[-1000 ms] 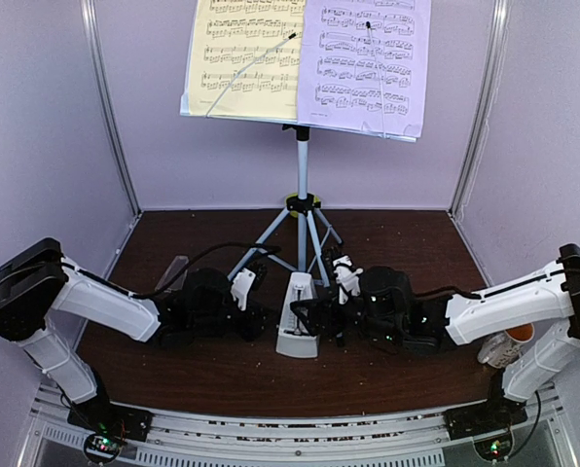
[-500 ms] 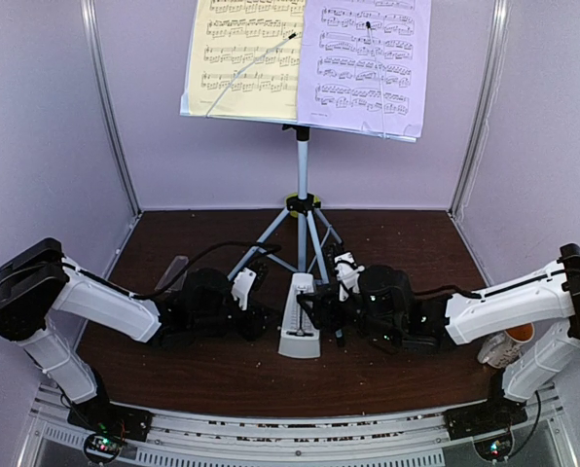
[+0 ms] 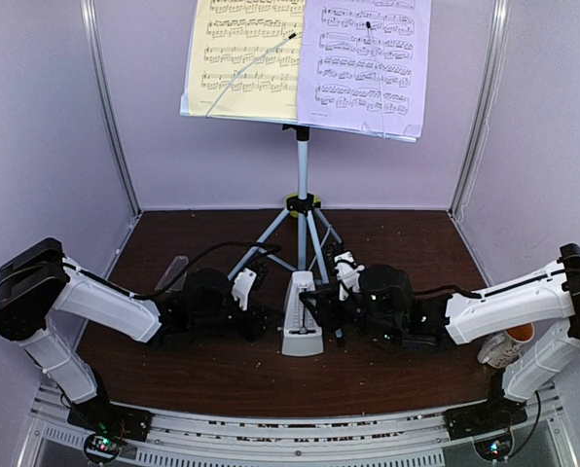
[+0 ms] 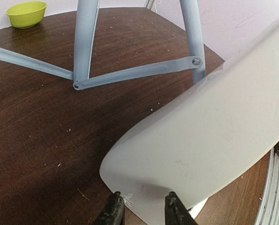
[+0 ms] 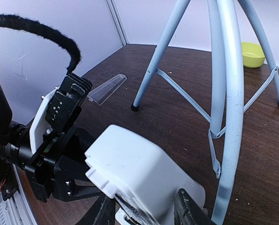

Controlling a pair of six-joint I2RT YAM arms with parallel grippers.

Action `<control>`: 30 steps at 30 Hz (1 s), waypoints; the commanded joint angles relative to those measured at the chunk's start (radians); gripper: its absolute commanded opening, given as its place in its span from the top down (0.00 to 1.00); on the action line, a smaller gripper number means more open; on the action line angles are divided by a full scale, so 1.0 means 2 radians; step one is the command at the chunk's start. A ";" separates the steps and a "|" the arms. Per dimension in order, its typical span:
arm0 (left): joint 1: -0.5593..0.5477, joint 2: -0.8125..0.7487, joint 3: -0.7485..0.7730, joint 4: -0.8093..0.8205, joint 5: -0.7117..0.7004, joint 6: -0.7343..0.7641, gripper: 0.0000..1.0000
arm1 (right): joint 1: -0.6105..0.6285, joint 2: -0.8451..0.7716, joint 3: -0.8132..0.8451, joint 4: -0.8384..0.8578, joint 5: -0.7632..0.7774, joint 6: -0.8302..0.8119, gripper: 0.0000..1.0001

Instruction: Set up the instrument practice props

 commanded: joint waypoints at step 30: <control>-0.003 -0.013 0.017 0.000 -0.014 0.008 0.68 | -0.001 -0.045 -0.023 -0.012 0.025 -0.008 0.47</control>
